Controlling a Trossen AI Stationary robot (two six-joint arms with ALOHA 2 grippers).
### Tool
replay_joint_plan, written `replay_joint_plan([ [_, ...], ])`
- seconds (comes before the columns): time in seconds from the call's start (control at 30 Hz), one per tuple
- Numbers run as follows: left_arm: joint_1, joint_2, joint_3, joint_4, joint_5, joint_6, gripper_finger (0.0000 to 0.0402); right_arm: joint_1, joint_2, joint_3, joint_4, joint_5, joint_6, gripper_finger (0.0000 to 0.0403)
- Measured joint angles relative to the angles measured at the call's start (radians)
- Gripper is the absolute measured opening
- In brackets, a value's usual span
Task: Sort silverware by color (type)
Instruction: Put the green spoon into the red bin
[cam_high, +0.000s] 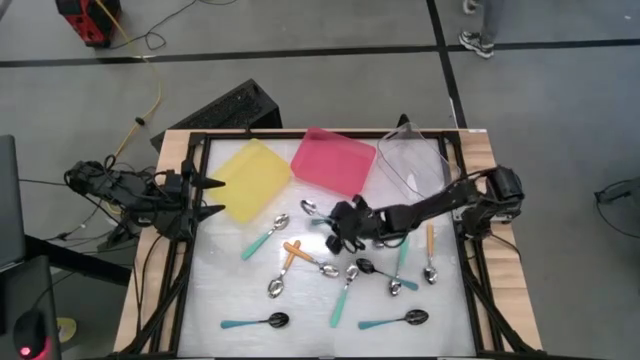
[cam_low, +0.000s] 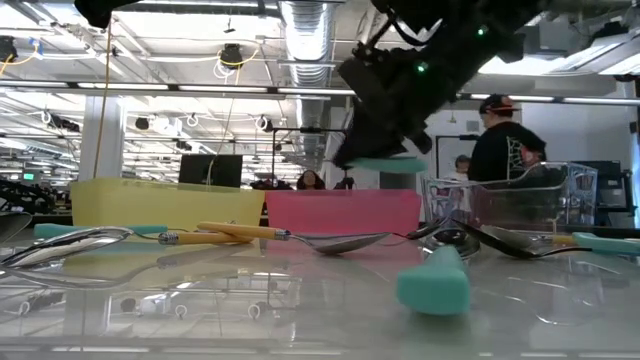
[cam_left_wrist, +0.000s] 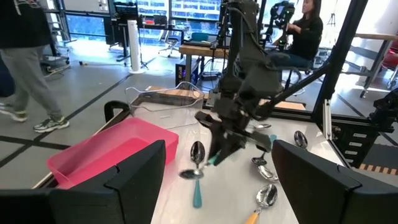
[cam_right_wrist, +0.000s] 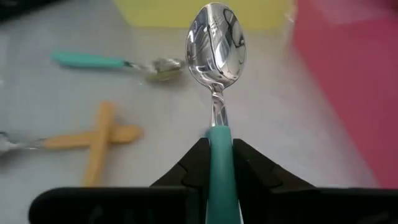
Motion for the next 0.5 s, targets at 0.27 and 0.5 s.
replay_joint_plan([
  [0.27, 0.0, 0.0, 0.0, 0.008, -0.018, 0.0, 0.0281, -0.126, -0.09, 0.022, -0.076, 0.01, -0.063, 0.0079],
  [0.5, 0.0, 0.0, 0.0, 0.014, -0.028, 0.002, 0.0281, -0.242, -0.116, 0.022, 0.041, 0.009, -0.195, 0.008],
])
